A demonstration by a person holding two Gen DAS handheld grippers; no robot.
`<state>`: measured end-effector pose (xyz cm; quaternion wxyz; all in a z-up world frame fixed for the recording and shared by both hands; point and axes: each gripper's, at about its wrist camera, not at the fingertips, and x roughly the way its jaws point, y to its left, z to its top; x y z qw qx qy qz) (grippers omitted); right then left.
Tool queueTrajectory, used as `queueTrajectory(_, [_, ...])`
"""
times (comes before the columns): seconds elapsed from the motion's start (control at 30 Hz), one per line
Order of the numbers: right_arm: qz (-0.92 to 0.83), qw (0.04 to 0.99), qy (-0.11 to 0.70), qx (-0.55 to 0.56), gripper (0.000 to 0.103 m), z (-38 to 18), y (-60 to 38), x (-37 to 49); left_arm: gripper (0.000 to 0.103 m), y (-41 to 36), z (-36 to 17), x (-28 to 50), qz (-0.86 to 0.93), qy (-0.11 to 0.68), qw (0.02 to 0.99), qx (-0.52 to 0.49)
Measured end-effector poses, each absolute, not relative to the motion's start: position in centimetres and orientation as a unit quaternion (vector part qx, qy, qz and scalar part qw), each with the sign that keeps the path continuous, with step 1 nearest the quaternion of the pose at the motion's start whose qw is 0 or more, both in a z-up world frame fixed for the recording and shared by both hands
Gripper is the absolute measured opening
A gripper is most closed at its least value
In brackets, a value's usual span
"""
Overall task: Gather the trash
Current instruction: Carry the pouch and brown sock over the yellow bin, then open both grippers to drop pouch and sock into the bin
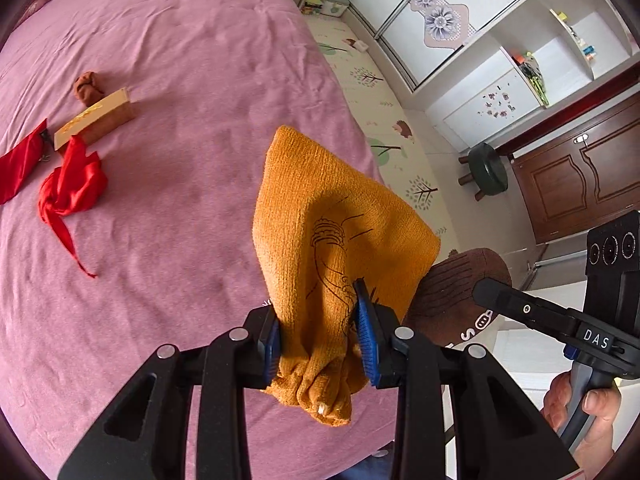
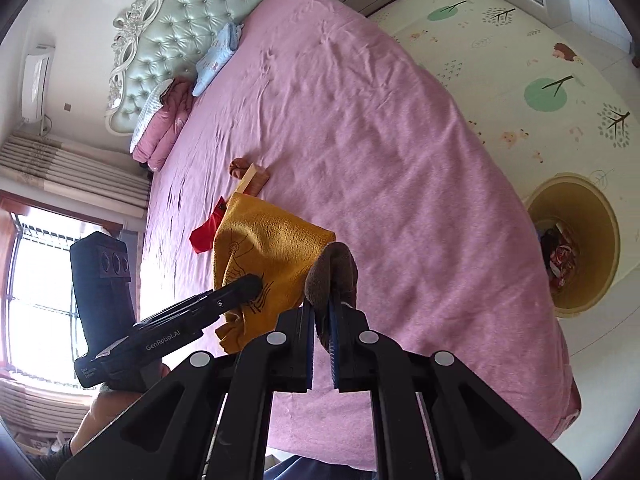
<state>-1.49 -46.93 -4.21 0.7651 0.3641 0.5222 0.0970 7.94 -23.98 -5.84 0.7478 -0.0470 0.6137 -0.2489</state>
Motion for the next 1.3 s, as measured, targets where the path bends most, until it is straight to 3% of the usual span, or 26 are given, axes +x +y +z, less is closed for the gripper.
queueTrajectory(0.53, [-0.024, 0.769, 0.477, 0.425, 0.007, -6.7, -64.5, -4.9, 0.033, -44.5, -8.1, 9.0, -0.329, 0.629, 0.703, 0.043])
queueTrajectory(1.1, [-0.102, 0.738, 0.469, 0.474, 0.007, -12.0, -73.0, -7.5, 0.035, -57.6, -13.3, 9.1, -0.376, 0.648, 0.646, 0.144])
queueTrajectory(1.13, [-0.104, 0.737, 0.47, 0.474, 0.009, -12.1, -73.3, -7.5, 0.041, -58.1, -13.5, 9.2, -0.378, 0.65, 0.644, 0.144])
queueTrajectory(1.23, [-0.116, 0.727, 0.476, 0.481, 0.023, -12.8, -74.0, -7.6, 0.089, -59.2, -13.7, 9.4, -0.377, 0.641, 0.647, 0.168])
queueTrajectory(1.27, [-0.122, 0.726, 0.476, 0.482, 0.033, -12.9, -74.2, -7.7, 0.089, -59.5, -13.6, 9.3, -0.379, 0.632, 0.652, 0.181])
queueTrajectory(1.3, [-0.127, 0.725, 0.477, 0.48, 0.034, -13.1, -74.3, -7.8, 0.089, -59.8, -13.5, 9.3, -0.382, 0.626, 0.652, 0.194])
